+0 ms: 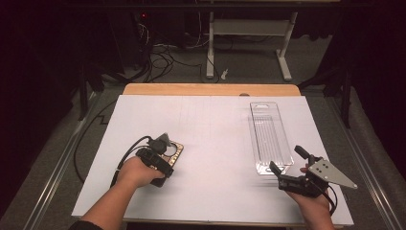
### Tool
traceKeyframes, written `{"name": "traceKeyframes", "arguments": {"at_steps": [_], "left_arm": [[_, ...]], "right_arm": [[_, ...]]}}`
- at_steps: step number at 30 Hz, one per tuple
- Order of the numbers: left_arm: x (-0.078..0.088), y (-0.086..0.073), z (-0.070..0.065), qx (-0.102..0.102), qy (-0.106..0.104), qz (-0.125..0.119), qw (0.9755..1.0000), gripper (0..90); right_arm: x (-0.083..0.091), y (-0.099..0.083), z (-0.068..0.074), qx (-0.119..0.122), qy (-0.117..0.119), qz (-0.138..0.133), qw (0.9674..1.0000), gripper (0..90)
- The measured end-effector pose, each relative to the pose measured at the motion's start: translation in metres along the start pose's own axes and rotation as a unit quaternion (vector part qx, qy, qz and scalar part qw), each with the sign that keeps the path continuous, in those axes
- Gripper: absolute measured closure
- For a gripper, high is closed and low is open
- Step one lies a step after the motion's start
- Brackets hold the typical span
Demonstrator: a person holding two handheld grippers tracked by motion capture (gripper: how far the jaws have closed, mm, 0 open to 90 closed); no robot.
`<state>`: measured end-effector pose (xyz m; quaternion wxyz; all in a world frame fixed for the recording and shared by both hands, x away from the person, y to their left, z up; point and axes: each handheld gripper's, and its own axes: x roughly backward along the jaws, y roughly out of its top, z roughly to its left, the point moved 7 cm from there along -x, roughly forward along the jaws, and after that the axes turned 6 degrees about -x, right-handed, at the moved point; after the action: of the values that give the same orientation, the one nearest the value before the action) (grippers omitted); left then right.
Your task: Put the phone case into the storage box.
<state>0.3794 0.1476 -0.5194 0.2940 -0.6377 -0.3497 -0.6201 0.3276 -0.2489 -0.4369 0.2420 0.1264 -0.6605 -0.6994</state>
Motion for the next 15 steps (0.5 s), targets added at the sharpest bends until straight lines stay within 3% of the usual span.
{"name": "traceKeyframes", "arguments": {"at_steps": [15], "left_arm": [[0.0031, -0.0046, 0.0013, -0.007, -0.004, -0.031, 0.9995, 11.8]], "right_arm": [[0.0011, -0.0001, -0.0028, -0.004, -0.002, -0.002, 1.0, 1.7]]}}
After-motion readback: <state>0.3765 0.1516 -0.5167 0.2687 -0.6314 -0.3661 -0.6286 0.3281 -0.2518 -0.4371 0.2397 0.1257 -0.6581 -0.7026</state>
